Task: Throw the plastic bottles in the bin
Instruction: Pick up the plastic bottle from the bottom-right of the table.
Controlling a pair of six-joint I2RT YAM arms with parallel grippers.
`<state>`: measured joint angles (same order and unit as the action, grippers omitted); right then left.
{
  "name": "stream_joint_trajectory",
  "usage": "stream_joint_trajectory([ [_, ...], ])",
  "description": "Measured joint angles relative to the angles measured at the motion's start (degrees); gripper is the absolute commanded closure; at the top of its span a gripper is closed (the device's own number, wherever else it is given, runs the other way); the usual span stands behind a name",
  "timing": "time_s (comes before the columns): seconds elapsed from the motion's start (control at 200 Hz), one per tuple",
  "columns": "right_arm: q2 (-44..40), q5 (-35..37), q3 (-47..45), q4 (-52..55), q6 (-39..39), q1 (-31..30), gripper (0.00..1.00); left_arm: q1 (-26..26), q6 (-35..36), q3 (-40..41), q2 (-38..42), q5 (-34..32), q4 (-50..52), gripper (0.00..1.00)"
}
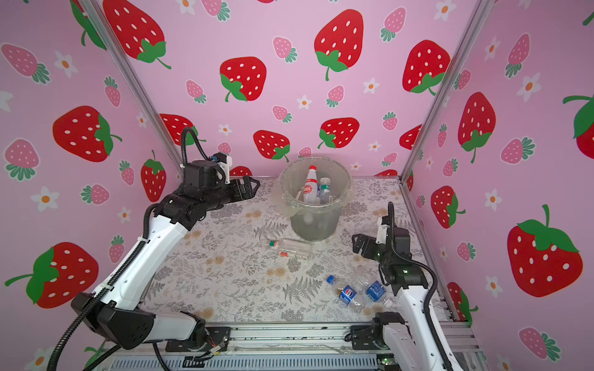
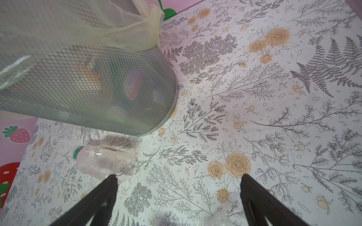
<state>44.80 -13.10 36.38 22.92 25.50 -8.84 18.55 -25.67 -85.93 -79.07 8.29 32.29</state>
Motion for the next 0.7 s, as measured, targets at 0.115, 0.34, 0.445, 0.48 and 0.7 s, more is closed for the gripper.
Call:
stream_joint_trajectory([
  [0.115,1.8,2.6,0.2,0.0,0.0,-5.6,0.01,-2.4,-0.2,4.0,1.7,1.5,0.6,0.01],
  [0.34,4.3,8.1,0.9,-0.8,0.1,-15.0,0.01,-4.6,-0.5,9.4,5.6,3.6,1.1,0.01],
  [0.445,4.8,10.4,0.9,-1.2,0.1,-18.1,0.01,-6.4,-0.5,13.1,6.7,4.6,1.1,0.01],
  [0.48,5.0,11.3,0.9,-1.2,0.2,-19.1,0.01,-7.1,-0.5,14.2,6.7,5.0,1.3,0.01],
  [0.7,7.0,15.8,1.0,-0.4,0.6,-23.3,0.01,-10.4,-0.5,17.5,6.4,6.4,3.0,0.01],
])
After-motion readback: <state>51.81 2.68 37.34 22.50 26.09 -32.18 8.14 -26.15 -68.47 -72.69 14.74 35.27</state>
